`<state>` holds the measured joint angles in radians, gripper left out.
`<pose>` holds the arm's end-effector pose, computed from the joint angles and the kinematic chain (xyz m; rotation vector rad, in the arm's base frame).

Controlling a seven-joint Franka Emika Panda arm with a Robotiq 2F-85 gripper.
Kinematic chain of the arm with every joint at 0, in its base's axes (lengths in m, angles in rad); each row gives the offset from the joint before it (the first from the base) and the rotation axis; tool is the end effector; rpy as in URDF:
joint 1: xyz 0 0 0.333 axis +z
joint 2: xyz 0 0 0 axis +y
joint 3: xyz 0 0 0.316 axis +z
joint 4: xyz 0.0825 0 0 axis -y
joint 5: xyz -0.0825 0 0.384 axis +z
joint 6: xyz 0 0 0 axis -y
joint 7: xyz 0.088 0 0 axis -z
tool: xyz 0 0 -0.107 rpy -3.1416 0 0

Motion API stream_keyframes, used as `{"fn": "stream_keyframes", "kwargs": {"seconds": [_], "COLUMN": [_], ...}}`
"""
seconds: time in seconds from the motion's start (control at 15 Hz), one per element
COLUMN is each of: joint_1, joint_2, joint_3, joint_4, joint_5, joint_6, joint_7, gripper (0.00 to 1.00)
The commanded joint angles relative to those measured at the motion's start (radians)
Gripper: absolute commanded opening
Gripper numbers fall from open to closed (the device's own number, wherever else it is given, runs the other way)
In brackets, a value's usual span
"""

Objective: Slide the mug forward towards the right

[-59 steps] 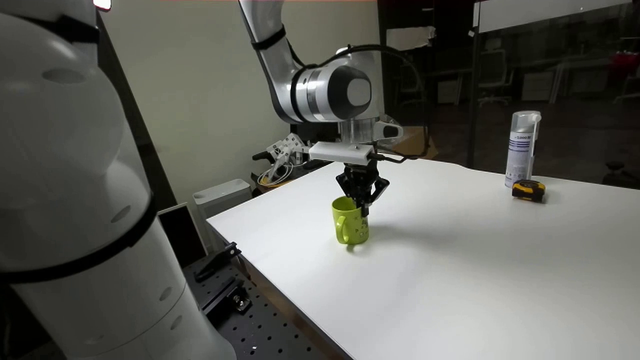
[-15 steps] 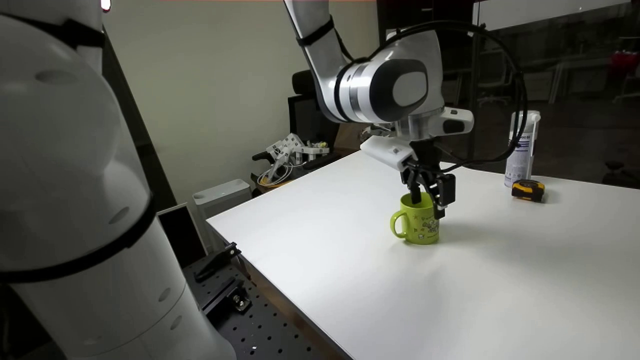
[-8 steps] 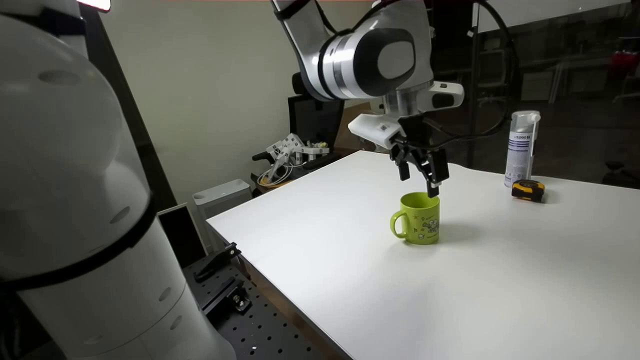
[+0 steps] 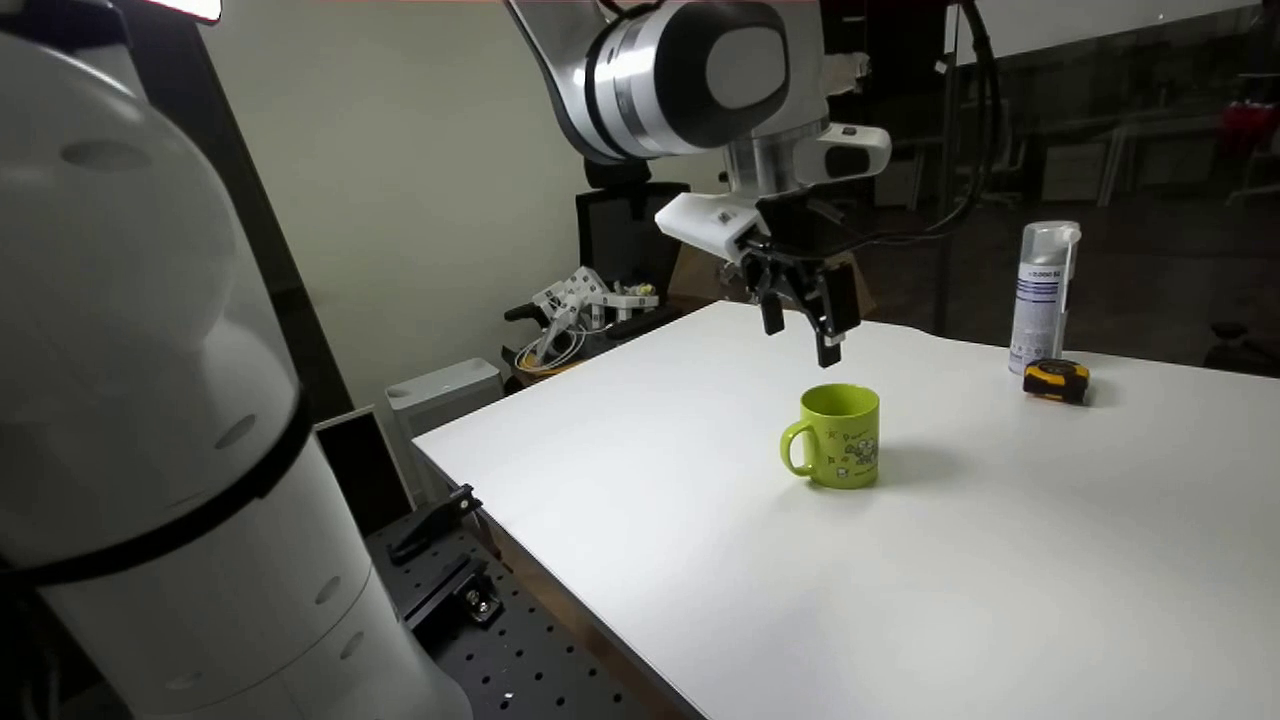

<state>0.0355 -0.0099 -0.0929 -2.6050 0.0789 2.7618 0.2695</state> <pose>0.4529 -0.0293 0.2736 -3.0173 0.6082 -0.2495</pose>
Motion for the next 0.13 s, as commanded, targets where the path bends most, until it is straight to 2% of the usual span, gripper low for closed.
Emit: {"fn": "stream_keyframes", "kwargs": {"seconds": [0.0,0.07], "joint_1": [-0.026,-0.026], "joint_2": [0.005,0.009], "joint_3": [0.024,0.024], "joint_4": [0.001,0.001], "joint_5": [0.0,0.0], "joint_6": [0.0,0.002], "joint_7": [-0.001,-0.001], "gripper": [1.0,1.0]}}
